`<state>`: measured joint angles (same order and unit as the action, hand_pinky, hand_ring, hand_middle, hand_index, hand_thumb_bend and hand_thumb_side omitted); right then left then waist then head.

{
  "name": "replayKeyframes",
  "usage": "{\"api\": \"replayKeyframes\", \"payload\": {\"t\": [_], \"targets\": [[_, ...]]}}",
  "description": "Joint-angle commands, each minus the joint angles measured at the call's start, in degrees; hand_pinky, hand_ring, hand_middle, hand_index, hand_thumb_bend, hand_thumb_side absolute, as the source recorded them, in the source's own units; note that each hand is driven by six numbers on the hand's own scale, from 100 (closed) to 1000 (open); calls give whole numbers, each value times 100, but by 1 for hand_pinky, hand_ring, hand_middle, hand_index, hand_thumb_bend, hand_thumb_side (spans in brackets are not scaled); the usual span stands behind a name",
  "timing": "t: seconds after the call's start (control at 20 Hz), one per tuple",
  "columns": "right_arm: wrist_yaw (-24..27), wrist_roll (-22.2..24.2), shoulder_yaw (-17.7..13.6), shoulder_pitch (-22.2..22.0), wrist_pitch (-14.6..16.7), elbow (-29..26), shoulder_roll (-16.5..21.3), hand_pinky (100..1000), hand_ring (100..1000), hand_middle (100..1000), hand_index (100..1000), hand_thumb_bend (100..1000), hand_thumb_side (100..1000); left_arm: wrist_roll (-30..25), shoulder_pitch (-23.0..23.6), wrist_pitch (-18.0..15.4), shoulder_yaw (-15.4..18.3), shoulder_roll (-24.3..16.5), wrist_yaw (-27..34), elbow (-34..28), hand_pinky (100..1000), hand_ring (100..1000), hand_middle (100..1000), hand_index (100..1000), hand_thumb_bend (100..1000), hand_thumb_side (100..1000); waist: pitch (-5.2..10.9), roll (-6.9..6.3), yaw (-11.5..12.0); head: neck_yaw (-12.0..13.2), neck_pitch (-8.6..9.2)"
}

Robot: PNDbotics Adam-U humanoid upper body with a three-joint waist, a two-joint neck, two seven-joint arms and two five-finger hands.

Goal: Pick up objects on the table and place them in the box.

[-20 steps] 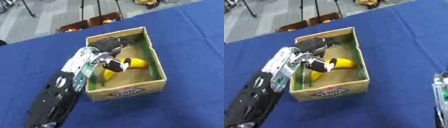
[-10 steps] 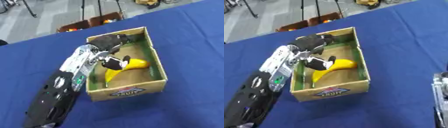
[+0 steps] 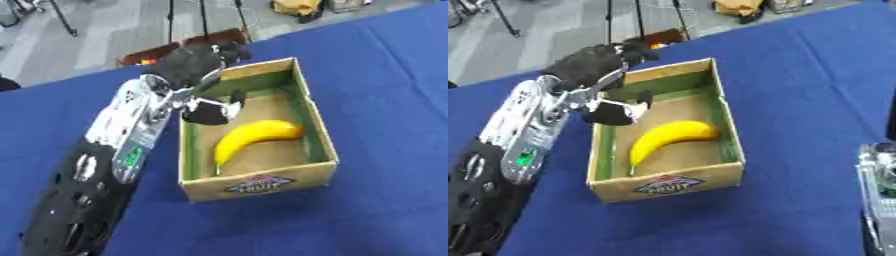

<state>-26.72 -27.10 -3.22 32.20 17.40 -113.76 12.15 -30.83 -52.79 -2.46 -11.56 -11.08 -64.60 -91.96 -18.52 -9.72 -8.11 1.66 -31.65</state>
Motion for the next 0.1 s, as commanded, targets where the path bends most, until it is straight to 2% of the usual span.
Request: {"api": "replayKeyframes", "payload": {"t": [0.05,0.1], "targets": [[-81,-41,-44,30,-4,-83,0,767,845,607,880,100,887,107,30,85,192,-249,129,-525,124,443,876,954,100,412,159,99,54,-90,-14],[-90,-47,-50,24,-6,-83,-5,767,845,608,880,100,886,161,81,129,253,-304,199,-662,122,441,874,953,100,412,176,114,87,-127,-25]]}}
